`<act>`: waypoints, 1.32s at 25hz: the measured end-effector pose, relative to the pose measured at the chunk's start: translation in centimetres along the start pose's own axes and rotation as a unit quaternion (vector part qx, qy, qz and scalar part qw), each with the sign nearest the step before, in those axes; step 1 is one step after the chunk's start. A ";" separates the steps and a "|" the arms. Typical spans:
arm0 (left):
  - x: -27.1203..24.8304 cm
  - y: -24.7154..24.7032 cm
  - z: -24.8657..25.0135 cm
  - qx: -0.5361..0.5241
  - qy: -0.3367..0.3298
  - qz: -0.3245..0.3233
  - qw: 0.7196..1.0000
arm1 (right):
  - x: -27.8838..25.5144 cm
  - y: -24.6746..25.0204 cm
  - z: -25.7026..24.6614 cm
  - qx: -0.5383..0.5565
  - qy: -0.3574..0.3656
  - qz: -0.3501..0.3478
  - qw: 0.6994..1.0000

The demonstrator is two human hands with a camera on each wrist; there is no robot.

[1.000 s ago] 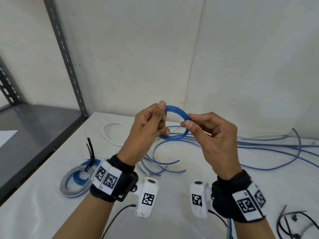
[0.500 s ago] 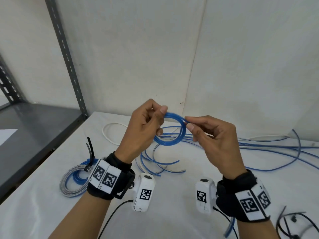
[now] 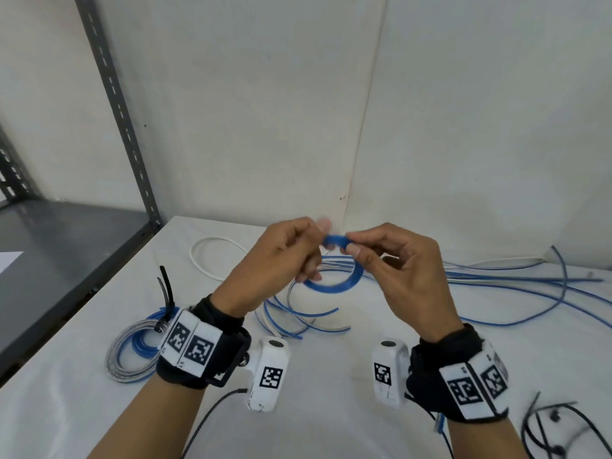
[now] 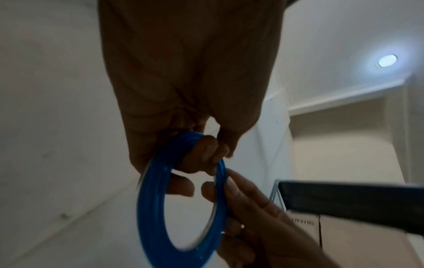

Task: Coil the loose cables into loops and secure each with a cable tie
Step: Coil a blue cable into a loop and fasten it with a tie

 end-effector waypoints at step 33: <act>0.0 3.1 0.3 -0.040 -0.015 0.063 0.997 | 0.3 0.9 0.7 0.060 -0.025 0.041 0.997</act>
Point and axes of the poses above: each hand's wrist, its own x-axis towards the middle knuckle, its own y-axis out of the back of the hand, z = x × y, the point moved 4 cm from there along x, towards the middle knuckle, and after that the axes turned 8 degrees about x, right-handed, at the moved point
